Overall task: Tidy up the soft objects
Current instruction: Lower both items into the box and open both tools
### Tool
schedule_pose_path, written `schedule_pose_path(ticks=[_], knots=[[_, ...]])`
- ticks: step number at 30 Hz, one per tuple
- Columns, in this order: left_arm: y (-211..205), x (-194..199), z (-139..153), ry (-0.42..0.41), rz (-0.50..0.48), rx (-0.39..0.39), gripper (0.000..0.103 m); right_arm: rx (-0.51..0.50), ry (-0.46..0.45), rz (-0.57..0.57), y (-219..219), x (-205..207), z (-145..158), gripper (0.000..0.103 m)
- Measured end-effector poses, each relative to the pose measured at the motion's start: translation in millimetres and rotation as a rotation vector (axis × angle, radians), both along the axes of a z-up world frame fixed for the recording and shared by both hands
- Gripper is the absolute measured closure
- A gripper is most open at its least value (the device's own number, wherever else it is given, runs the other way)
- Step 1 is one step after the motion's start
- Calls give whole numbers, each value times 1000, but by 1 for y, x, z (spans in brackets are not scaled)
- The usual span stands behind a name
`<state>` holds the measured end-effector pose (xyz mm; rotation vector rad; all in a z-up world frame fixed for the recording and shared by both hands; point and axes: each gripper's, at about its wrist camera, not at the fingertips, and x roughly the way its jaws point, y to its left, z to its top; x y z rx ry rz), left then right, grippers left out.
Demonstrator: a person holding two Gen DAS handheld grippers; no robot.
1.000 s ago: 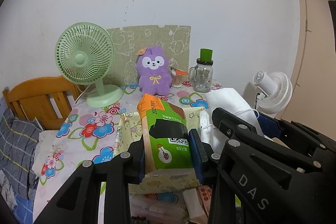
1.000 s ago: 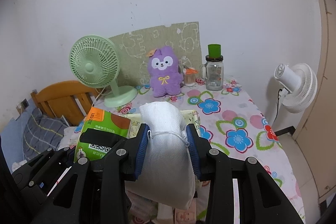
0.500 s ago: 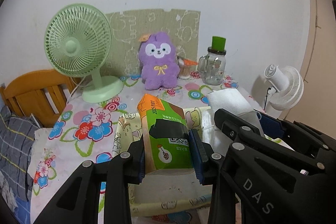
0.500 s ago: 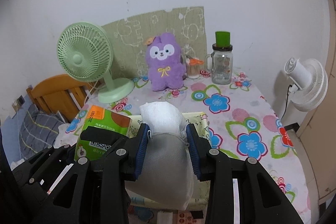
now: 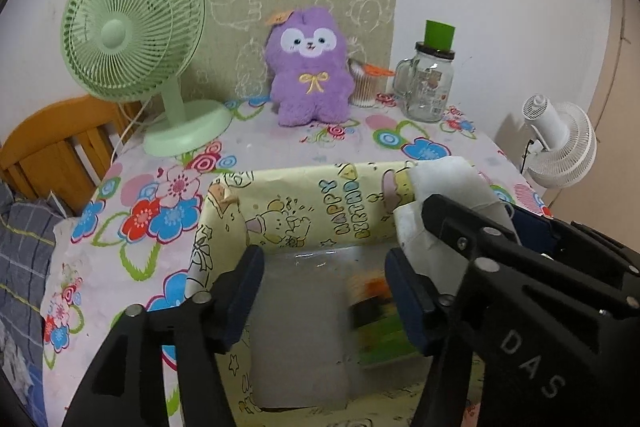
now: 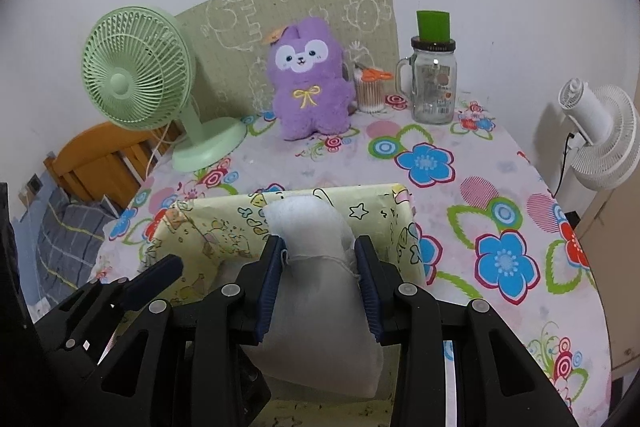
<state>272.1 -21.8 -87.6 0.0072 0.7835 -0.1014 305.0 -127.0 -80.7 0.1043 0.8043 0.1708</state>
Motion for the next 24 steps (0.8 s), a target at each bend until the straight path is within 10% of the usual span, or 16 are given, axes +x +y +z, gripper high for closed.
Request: schedule_pose_path(ticks=[12, 24], knots=[[-5, -1, -2, -2, -39, 11, 12, -34, -39, -15, 1, 3, -2, 19], [-6, -19, 19, -65, -31, 26, 6, -41, -47, -26, 2, -17, 12, 10]])
